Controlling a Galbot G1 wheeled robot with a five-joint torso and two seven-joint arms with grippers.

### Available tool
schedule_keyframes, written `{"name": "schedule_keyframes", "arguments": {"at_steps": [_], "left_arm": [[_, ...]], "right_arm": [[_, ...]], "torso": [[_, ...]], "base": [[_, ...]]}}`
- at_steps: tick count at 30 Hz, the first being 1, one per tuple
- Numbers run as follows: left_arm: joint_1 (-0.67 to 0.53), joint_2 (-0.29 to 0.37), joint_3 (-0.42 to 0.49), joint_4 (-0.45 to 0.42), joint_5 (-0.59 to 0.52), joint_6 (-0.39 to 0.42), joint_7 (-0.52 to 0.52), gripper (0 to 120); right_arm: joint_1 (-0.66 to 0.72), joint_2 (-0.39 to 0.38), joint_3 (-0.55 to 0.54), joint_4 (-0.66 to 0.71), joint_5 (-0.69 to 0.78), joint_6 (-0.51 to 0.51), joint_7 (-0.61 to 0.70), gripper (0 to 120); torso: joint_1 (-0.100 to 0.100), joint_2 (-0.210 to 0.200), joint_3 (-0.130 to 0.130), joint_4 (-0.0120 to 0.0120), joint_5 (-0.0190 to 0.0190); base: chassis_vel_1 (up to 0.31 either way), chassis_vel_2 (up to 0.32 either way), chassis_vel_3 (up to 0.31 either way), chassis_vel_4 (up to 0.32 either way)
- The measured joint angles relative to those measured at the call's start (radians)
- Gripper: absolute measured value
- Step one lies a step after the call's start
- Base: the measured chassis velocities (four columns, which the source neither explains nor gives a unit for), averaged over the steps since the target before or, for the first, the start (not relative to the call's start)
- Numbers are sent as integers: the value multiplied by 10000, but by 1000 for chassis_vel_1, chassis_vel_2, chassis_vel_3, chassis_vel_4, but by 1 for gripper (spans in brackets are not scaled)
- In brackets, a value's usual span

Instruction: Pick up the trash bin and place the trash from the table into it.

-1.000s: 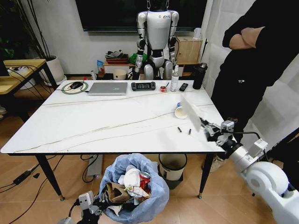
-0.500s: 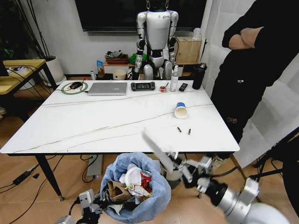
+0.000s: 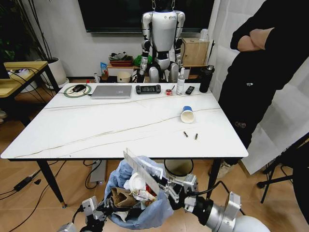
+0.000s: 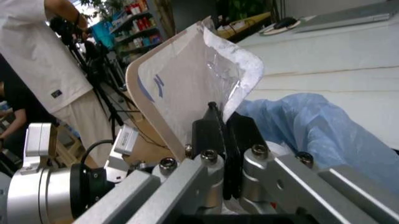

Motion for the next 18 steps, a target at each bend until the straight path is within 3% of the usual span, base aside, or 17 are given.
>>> {"name": "schedule_keyframes", "arguments": {"at_steps": [18], "left_arm": [[133, -321, 121, -110, 224, 223, -304, 0]], "right_arm": [[225, 164, -880, -919, -1867, -39, 406, 0]], "torso": [[0, 0, 0, 0, 2]], "base": [[0, 0, 0, 0]]}}
